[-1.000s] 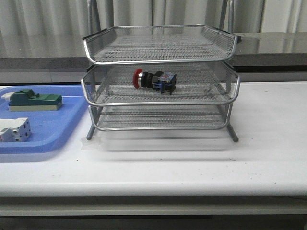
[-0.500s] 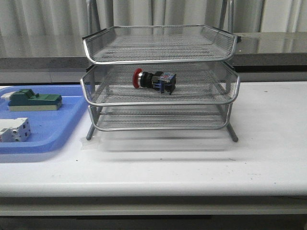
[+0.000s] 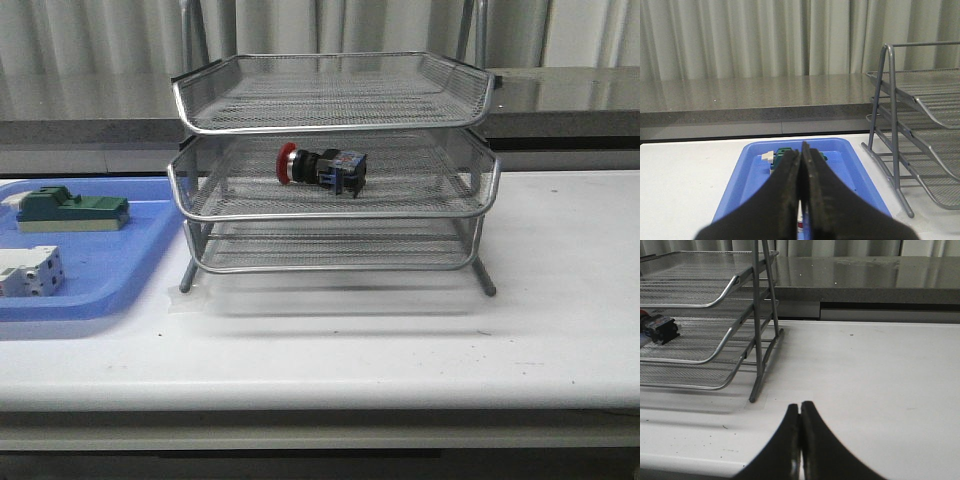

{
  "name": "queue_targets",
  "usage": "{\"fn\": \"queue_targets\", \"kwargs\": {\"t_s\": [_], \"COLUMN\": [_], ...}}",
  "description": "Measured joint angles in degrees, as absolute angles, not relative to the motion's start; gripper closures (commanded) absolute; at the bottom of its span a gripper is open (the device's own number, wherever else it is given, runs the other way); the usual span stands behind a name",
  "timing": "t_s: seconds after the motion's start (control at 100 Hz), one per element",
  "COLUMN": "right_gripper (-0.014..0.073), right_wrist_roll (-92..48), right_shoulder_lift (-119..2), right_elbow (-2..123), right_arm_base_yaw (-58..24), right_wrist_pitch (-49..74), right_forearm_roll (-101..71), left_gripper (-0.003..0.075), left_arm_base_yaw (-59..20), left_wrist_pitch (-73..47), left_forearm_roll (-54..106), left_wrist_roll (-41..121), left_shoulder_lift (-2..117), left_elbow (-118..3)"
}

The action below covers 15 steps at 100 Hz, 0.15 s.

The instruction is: Place button on rack with both arms

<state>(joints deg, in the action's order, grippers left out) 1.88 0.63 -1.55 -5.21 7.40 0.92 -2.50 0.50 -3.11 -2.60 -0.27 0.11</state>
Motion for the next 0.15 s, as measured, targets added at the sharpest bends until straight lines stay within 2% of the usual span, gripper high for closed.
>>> {"fn": "queue_targets", "kwargs": {"t_s": [0.15], "right_gripper": [0.0654], "right_wrist_roll": [1.9], "right_shoulder_lift": [0.6], "right_elbow": [-1.6], "right_arm_base_yaw": [-5.2], "right_wrist_pitch": [7.4], "right_forearm_roll": [0.9], "left_gripper": [0.0740], "left_arm_base_yaw": [-2.5], "left_wrist_pitch": [0.5], "left_forearm_roll": [-3.1], "left_wrist_roll": [-2.6], "left_shoulder_lift": [-0.3], "left_elbow": [0.1]}}
